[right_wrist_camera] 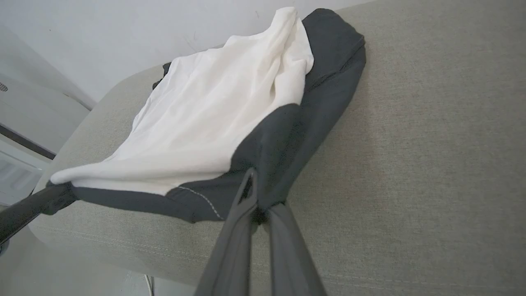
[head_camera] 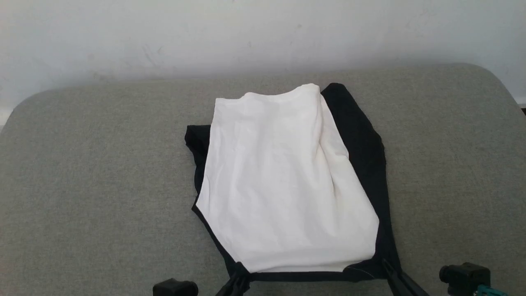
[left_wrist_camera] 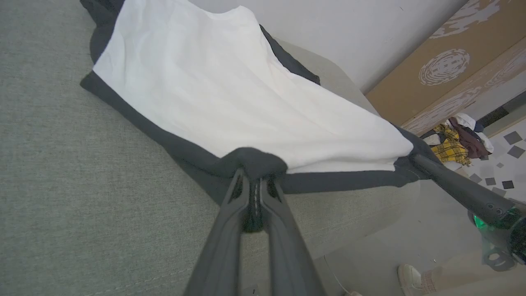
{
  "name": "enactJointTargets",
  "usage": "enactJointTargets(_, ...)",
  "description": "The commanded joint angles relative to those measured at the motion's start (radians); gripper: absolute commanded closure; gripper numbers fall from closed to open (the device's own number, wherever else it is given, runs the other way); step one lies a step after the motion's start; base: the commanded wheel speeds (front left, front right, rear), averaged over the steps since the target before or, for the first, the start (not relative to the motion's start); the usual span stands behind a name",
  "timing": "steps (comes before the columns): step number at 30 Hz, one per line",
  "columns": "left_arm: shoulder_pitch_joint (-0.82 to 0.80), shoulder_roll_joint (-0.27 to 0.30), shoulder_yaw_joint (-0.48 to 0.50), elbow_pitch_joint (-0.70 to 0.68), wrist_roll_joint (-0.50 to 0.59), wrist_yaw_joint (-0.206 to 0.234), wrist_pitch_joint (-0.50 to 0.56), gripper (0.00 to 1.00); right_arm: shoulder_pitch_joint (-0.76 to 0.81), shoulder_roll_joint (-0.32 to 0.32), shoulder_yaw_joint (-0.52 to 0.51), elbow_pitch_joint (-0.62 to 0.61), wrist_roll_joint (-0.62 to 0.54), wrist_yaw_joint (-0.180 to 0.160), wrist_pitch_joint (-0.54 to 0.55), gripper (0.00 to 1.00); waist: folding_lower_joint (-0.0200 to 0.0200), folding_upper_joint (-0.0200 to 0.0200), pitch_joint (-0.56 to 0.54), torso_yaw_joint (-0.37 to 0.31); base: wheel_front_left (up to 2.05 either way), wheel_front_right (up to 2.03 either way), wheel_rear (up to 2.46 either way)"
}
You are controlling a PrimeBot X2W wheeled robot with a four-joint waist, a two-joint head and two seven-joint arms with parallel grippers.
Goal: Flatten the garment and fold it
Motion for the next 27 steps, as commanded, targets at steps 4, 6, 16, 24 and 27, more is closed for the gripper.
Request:
enactJointTargets(4,0.004,0.011,0.028,0.035,-0.014,0.020,-0.021,1.00,0.002,-0.015,-0.028,0.030,-0.004,-0.014,-0.019,1.00,0.0000,-0.0001,0.005,0.006,0.00,0.00,0.00)
enactJointTargets(6,-0.013,0.005,0.023,0.056,-0.013,0.012,-0.021,1.00,-0.011,-0.015,-0.029,0.051,-0.020,-0.014,-0.024,1.00,0.0000,-0.0001,0.014,0.012,0.00,0.00,0.00)
enactJointTargets(16,-0.185,-0.044,-0.025,0.275,-0.020,-0.065,0.044,1.00,-0.127,-0.015,-0.004,0.202,-0.076,-0.014,0.000,1.00,0.0000,-0.0001,0.079,0.037,0.00,0.00,0.00)
enactJointTargets(24,-0.309,-0.071,-0.045,0.447,-0.034,-0.109,0.114,1.00,-0.235,-0.015,0.025,0.340,-0.104,-0.014,0.017,1.00,0.0000,-0.0001,0.139,0.035,0.00,0.00,0.00)
enactJointTargets(27,-0.331,-0.083,-0.045,0.492,-0.044,-0.117,0.123,1.00,-0.260,-0.014,0.021,0.391,-0.109,-0.014,0.014,1.00,0.0000,-0.0001,0.150,0.030,0.00,0.00,0.00)
